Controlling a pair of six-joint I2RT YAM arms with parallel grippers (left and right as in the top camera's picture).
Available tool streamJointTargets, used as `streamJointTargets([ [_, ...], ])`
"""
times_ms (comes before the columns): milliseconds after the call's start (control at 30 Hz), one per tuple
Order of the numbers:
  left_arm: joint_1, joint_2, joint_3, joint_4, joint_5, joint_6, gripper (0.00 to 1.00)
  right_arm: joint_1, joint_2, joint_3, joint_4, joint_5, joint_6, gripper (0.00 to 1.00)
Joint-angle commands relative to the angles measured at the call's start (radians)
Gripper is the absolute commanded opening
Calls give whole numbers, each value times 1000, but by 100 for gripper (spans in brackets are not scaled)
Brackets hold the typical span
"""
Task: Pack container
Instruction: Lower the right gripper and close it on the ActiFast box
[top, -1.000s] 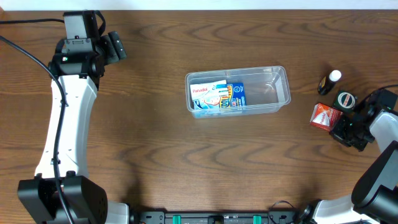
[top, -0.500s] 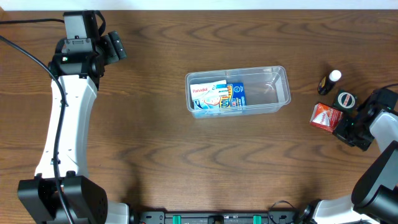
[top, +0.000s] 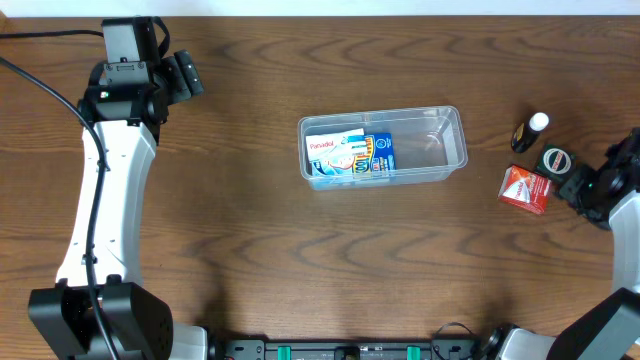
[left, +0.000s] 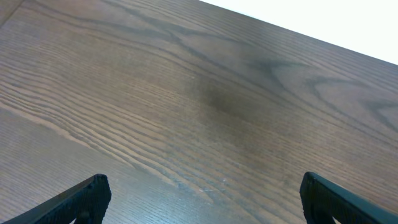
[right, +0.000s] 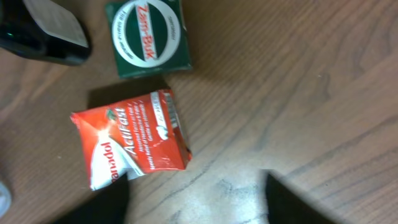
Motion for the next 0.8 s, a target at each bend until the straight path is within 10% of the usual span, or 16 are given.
streamJointTargets([
  [0,3,-14,18,-3,-1,-16,98,29,14,-3,11,-16,19,99],
  [767,3,-14,18,-3,-1,-16,98,231,177,-46,184,109,-128,99],
])
